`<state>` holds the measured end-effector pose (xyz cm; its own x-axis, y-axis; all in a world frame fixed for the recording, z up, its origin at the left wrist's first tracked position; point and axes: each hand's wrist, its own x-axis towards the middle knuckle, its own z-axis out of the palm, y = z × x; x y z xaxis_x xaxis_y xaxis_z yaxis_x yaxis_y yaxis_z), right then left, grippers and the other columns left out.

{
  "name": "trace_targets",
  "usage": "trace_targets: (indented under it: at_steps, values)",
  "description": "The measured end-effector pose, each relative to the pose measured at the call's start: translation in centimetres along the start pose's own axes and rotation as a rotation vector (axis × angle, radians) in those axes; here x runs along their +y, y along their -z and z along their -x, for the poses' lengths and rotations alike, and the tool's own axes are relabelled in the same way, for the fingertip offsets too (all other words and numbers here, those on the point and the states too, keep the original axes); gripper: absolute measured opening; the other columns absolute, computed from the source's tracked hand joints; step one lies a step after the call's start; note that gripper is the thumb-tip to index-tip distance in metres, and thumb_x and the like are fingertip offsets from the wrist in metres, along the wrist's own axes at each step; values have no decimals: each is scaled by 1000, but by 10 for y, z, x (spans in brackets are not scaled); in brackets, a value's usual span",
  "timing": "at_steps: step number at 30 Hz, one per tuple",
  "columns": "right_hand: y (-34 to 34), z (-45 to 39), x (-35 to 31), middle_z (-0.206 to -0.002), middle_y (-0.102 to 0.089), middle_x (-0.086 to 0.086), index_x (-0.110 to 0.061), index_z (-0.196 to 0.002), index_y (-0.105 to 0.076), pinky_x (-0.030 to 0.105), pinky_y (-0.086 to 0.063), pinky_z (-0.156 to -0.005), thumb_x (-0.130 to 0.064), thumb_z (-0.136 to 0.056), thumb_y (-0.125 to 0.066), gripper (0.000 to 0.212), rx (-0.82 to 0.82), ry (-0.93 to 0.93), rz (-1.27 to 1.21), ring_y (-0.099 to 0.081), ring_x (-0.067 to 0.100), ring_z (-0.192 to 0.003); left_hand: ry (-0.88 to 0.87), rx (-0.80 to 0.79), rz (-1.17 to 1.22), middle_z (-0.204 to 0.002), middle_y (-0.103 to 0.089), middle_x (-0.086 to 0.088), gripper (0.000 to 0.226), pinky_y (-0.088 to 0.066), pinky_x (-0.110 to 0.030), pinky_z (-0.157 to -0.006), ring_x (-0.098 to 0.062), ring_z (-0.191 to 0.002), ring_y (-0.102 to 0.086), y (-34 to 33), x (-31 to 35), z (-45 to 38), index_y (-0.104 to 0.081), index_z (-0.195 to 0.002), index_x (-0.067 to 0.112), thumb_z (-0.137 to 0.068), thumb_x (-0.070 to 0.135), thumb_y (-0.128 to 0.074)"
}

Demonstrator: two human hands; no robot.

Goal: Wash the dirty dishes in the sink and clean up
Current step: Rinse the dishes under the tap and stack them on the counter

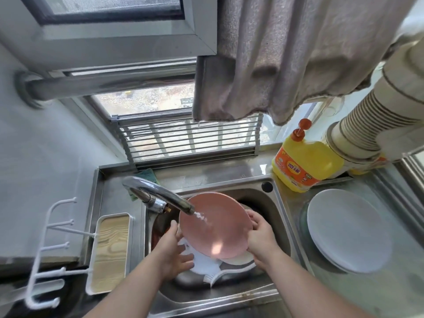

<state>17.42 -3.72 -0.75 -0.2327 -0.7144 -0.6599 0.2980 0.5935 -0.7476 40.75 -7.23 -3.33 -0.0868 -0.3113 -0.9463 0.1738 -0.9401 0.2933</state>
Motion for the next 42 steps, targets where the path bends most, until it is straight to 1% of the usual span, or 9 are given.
trace_targets:
  at_steps: [4, 8, 13, 18, 23, 27, 30, 34, 42]
  values:
    - [9, 14, 1, -105, -76, -8, -38, -97, -79, 32, -59, -92, 5, -90, -68, 45, -52, 193, 357, -69, 17, -108, 106, -298, 420, -139, -60, -32, 105, -38, -61, -117, -51, -126, -60, -20, 5, 18, -53, -144, 1, -89, 88, -35]
    - [10, 27, 9, -129, -61, -16, -39, -115, -75, 26, -44, -112, -12, -92, -66, 36, -145, 651, 884, -54, 5, -124, 34, -362, 639, -118, -67, -39, 44, -58, -64, -89, -55, -98, -72, -41, 10, 41, -54, -138, 3, -111, 35, -43]
    - [16, 22, 21, -149, -47, -6, -43, -120, -63, 39, -44, -113, -7, -86, -73, 51, -36, 752, 1127, -42, 24, -139, -42, -238, 549, -111, -73, -33, 39, -63, -50, -58, -46, -95, -75, -42, 6, 40, -48, -144, -2, -111, 18, -44]
    - [30, 24, 15, -148, -33, -20, -44, -137, -55, 25, -38, -115, -13, -94, -67, 54, 52, 433, 1001, -36, 6, -140, -116, -100, 701, -95, -77, -28, 41, -63, -47, -55, -39, -80, -78, -29, 12, 33, -50, -145, -6, -111, 16, -44]
    - [20, 22, 11, -134, -50, -21, -41, -134, -58, 30, -47, -109, -16, -96, -64, 46, 34, 294, 816, -52, 1, -119, -127, -58, 800, -92, -74, -31, 44, -54, -45, -101, -40, -118, -66, -16, 14, 32, -49, -143, -10, -112, 20, -44]
    - [-13, 20, -1, -116, -71, -6, -32, -126, -65, 41, -59, -96, -31, -104, -59, 22, -23, -18, 253, -70, 17, -107, -134, -34, 851, -120, -69, -31, 42, -63, -50, -73, -41, -103, -69, -21, 15, 34, -51, -143, -8, -112, 18, -44]
    - [-26, 13, -13, -106, -79, 9, -19, -114, -72, 43, -64, -84, -24, -105, -60, 16, 1, -175, -148, -76, 31, -100, -148, -47, 838, -101, -75, -30, 31, -64, -54, -79, -40, -98, -68, -38, 10, 35, -55, -130, -5, -113, 17, -41]
    - [-6, 1, -7, -104, -79, 15, -12, -115, -72, 44, -61, -85, -13, -102, -62, 17, 131, -262, -241, -73, 34, -104, -119, -84, 795, -119, -69, -29, 27, -51, -59, -98, -43, -118, -65, -71, 3, 44, -52, -132, 8, -114, 22, -37]
    - [50, 10, 13, -102, -72, 20, -2, -116, -68, 41, -56, -76, -18, -102, -55, 25, 209, -382, -345, -68, 32, -96, -20, -94, 616, -116, -75, -26, 41, -65, -55, -64, -44, -98, -74, -98, -42, 44, -51, -145, 4, -112, 27, -43]
